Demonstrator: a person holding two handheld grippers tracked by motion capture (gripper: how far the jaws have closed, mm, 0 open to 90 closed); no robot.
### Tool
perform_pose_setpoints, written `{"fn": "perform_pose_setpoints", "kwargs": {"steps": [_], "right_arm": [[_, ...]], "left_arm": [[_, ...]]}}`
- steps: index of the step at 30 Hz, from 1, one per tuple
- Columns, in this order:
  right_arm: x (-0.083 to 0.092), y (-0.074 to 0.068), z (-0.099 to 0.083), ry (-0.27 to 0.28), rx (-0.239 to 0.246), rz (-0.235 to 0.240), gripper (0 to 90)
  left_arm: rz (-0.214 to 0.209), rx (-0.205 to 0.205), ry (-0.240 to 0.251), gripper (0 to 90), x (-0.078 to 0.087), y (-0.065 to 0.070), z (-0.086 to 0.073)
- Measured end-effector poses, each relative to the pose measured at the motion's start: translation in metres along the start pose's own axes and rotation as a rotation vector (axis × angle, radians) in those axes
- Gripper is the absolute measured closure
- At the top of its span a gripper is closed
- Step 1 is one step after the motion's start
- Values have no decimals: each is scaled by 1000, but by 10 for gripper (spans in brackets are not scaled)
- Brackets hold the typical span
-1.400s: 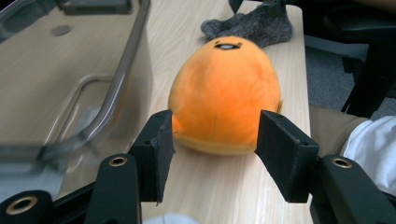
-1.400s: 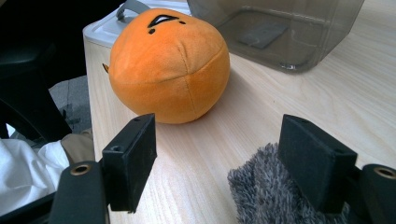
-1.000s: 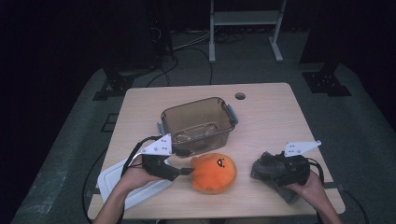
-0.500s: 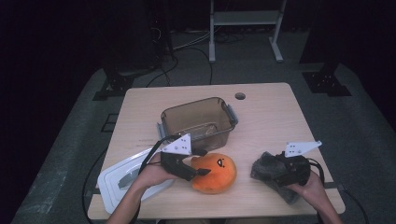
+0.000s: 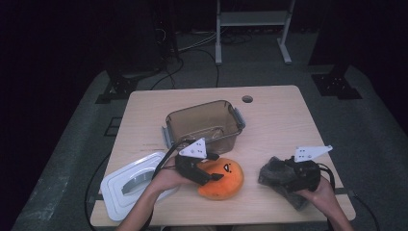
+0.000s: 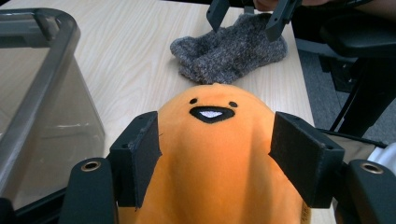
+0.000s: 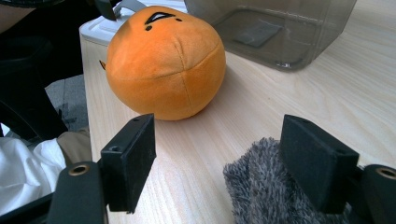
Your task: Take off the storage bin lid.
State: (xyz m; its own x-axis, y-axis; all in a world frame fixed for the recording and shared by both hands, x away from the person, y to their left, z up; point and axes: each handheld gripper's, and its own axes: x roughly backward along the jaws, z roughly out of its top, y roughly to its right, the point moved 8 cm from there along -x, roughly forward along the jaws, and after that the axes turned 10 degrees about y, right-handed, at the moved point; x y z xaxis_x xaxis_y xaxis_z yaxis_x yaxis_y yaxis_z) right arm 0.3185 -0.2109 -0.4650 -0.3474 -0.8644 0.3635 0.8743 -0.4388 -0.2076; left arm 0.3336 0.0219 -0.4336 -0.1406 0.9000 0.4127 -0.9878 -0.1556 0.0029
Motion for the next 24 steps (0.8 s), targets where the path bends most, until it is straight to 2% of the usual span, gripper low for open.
{"fn": "perform_pose_setpoints", "kwargs": {"steps": [4, 10, 18, 24], "right_arm": [[0, 0, 0, 1, 2, 1, 262], [0, -1, -1, -2, 0, 1, 263], [-1, -1, -3, -5, -1, 3, 263], [-1, -1, -3, -4, 0, 2, 263]], "left_arm": [[-11, 1, -13, 325, -7, 1, -3], [-22, 3, -26, 399, -12, 1, -7], [-12, -13, -54, 505, -19, 5, -15], [0, 8, -53, 564, -21, 3, -18]]}}
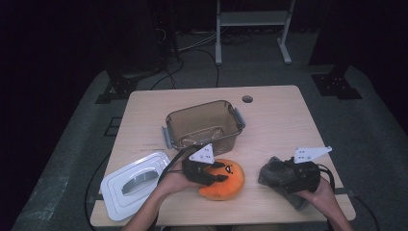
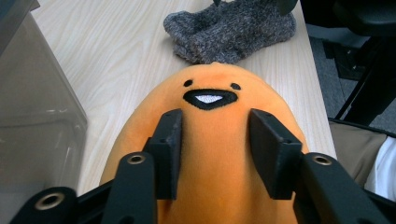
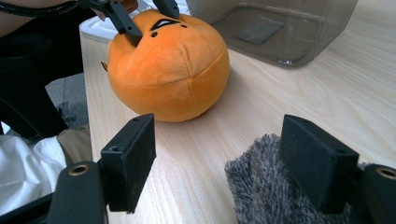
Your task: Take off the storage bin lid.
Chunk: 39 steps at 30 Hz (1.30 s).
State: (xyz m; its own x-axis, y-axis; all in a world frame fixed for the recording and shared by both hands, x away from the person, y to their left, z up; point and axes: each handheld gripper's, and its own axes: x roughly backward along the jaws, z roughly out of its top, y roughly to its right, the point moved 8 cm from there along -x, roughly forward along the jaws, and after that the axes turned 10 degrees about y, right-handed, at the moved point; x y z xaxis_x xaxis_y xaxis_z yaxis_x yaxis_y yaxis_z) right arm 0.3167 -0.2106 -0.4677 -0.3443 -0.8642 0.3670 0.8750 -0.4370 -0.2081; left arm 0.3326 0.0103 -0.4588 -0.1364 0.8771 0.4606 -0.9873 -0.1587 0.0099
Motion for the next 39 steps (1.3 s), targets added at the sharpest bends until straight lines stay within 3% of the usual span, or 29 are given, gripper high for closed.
{"fn": "perform_pose_setpoints", "kwargs": {"steps": [15, 28, 39], "right_arm": [[0, 0, -1, -1, 1, 0, 263], [2, 1, -1, 1, -2, 0, 262], [1, 2, -2, 1, -8, 2, 262]], "left_arm": [[-20, 6, -8, 727, -1, 2, 0], [-17, 39, 28, 750, 7, 2, 8], [-41, 29, 42, 750, 23, 9, 27]]}}
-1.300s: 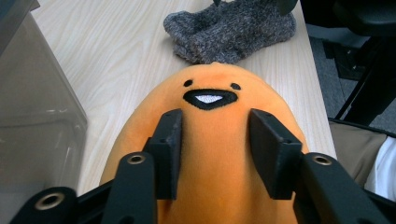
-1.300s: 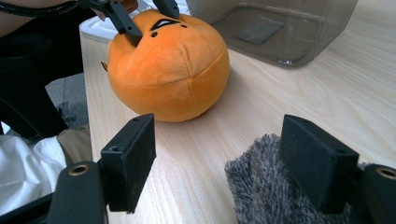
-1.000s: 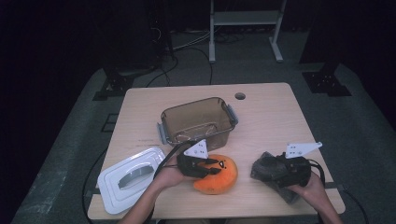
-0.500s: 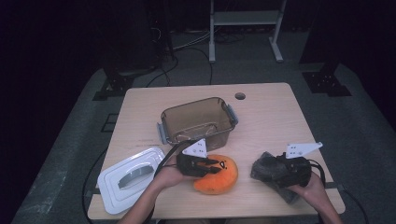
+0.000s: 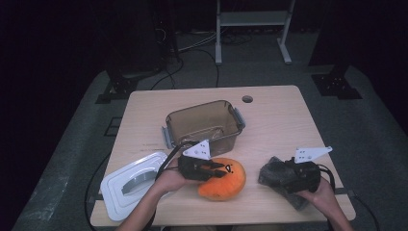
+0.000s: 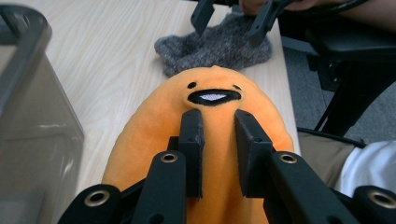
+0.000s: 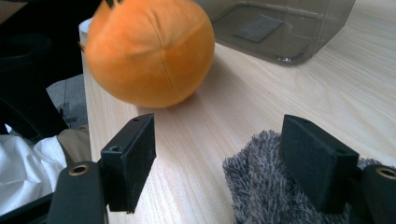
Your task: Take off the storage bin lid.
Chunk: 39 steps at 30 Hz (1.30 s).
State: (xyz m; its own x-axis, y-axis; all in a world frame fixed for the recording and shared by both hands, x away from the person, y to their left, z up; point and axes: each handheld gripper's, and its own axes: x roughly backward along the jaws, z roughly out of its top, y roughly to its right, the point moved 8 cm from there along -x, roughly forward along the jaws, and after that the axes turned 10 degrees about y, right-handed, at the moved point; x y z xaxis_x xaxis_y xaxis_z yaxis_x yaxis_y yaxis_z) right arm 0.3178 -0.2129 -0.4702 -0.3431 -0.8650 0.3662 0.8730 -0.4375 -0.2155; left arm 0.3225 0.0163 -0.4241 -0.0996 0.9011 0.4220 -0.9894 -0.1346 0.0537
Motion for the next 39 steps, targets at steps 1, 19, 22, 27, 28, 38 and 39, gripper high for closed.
{"fn": "perform_pose_setpoints", "kwargs": {"steps": [1, 19, 22, 27, 28, 38, 39], "right_arm": [[0, 0, 0, 1, 0, 0, 262], [0, 2, -1, 2, -9, 0, 263], [0, 2, -1, 5, -6, -1, 263], [1, 2, -1, 8, -6, -2, 262], [1, 2, -1, 6, -6, -2, 262], [-1, 2, -2, 3, -10, 2, 262], [-1, 2, -2, 2, -10, 2, 262]], "left_arm": [[-2, -1, 3, 750, 2, 0, 2], [-3, -5, 47, 750, 39, 0, 46], [-2, -7, 54, 750, 44, -1, 54], [12, -17, 78, 749, 53, -6, 68], [17, -19, 77, 750, 54, -7, 70], [28, -18, 91, 749, 61, -18, 87], [28, -19, 96, 749, 62, -19, 88]]}}
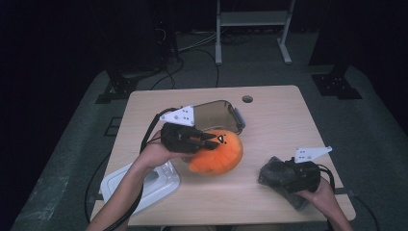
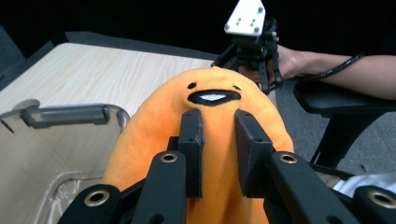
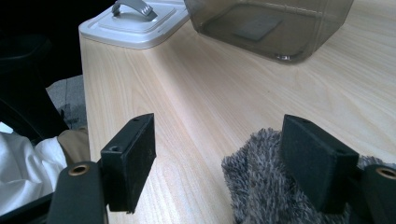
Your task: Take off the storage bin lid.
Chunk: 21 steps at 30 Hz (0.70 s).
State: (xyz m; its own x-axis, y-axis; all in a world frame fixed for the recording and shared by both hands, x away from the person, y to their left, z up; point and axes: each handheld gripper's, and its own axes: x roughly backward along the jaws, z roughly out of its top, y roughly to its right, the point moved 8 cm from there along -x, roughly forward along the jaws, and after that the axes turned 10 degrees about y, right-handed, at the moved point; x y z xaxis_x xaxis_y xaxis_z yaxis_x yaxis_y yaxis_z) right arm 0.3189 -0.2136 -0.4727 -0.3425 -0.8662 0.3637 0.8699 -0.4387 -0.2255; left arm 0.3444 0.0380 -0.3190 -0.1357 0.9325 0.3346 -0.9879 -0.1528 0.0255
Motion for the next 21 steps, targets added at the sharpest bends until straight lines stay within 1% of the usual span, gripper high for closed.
{"fn": "perform_pose_setpoints", "kwargs": {"steps": [2, 6, 12, 13, 17, 21], "right_arm": [[0, 0, 0, 1, -2, 1, 262], [0, 1, -1, 2, -3, 2, 262], [1, 2, 0, 6, -7, 0, 262], [1, 2, 0, 5, -10, 0, 262], [1, 3, 0, 7, -11, 2, 262], [1, 4, -1, 5, -13, 1, 262]], "left_arm": [[-3, -3, 4, 749, 1, -1, 3], [4, -7, 0, 749, 2, -4, 9], [-4, 2, 7, 751, 3, -9, 15], [-1, 7, 10, 751, 4, -11, 16], [10, 7, 13, 751, 6, -17, 20], [25, 11, 16, 751, 10, -27, 25]]}}
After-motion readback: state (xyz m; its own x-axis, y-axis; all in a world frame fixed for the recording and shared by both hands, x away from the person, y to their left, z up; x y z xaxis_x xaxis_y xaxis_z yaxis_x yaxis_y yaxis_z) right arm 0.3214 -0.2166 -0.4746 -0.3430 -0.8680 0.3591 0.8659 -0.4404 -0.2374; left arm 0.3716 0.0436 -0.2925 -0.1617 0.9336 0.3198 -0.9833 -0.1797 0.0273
